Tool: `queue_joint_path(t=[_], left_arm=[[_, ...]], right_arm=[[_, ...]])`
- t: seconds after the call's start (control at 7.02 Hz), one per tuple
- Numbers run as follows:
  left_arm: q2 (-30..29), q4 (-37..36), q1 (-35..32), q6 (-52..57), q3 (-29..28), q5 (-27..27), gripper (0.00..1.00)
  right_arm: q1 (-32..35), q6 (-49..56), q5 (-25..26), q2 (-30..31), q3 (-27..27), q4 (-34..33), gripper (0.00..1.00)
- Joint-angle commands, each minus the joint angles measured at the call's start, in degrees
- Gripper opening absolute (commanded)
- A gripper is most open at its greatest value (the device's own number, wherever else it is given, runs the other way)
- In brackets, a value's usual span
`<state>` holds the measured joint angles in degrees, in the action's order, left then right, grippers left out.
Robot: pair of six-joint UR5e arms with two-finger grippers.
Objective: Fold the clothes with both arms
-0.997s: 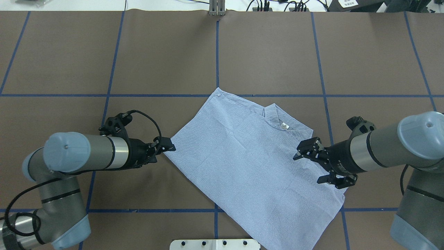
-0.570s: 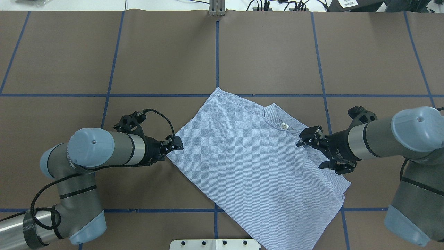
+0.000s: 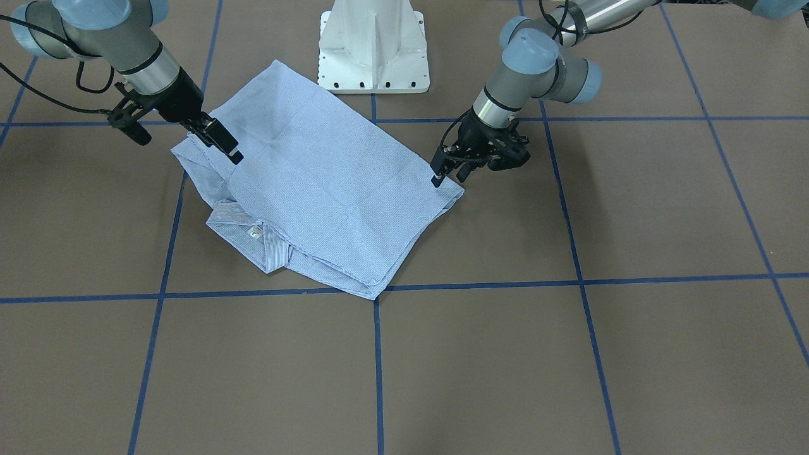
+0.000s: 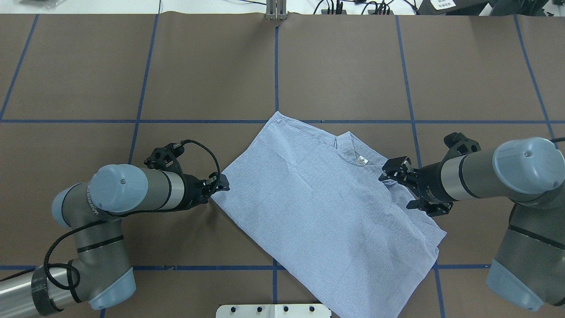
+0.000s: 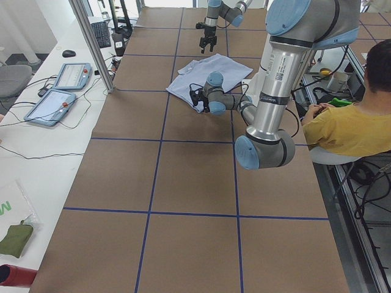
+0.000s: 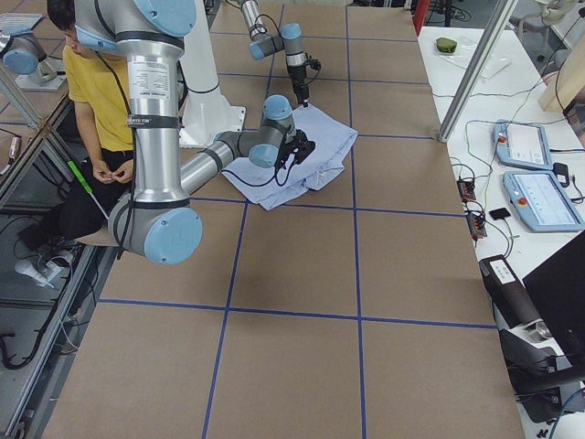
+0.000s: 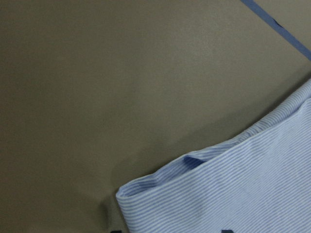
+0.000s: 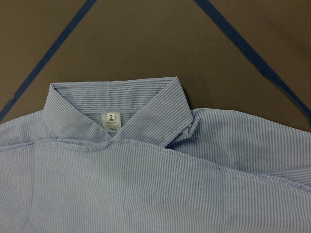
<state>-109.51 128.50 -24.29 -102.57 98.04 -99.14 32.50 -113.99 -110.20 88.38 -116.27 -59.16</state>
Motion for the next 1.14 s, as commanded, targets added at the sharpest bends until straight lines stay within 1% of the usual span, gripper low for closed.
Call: queue_joint_path(t=[0.0, 0.14, 0.28, 0.57, 0.71, 0.85, 1.0], left_arm=[[0.0, 0.0, -0.2, 0.0, -0.7, 0.3, 0.57], [0.0, -0.2, -0.5, 0.0, -0.7, 0.7, 0.33], [0.1, -0.4, -0.8, 0.3, -0.7, 0.7, 0.0], [0.8, -1.3, -2.9, 1.2, -0.7, 0.7, 0.0], [0.5, -3.2, -5.0, 6.2, -0.8, 0.7, 0.0], [-0.6, -3.2, -8.1, 10.2, -3.9, 0.6, 0.0], [-6.9, -2.6, -13.2, 14.7, -11.7, 0.6, 0.0]], right_arm=[[-0.1, 0.0, 0.3, -0.8, 0.9, 0.0, 1.0], [-0.1, -0.1, 0.3, -2.3, 2.0, 0.0, 1.0], [-0.2, -0.2, 0.3, -2.8, 2.3, 0.0, 1.0], [-0.4, -0.4, 0.3, -3.0, 2.4, 0.0, 1.0], [-0.4, -0.4, 0.3, -3.0, 2.5, 0.0, 1.0], [-0.4, -0.4, 0.3, -3.0, 2.8, 0.0, 1.0], [-0.4, -0.3, 0.3, -2.9, 3.2, 0.0, 1.0]])
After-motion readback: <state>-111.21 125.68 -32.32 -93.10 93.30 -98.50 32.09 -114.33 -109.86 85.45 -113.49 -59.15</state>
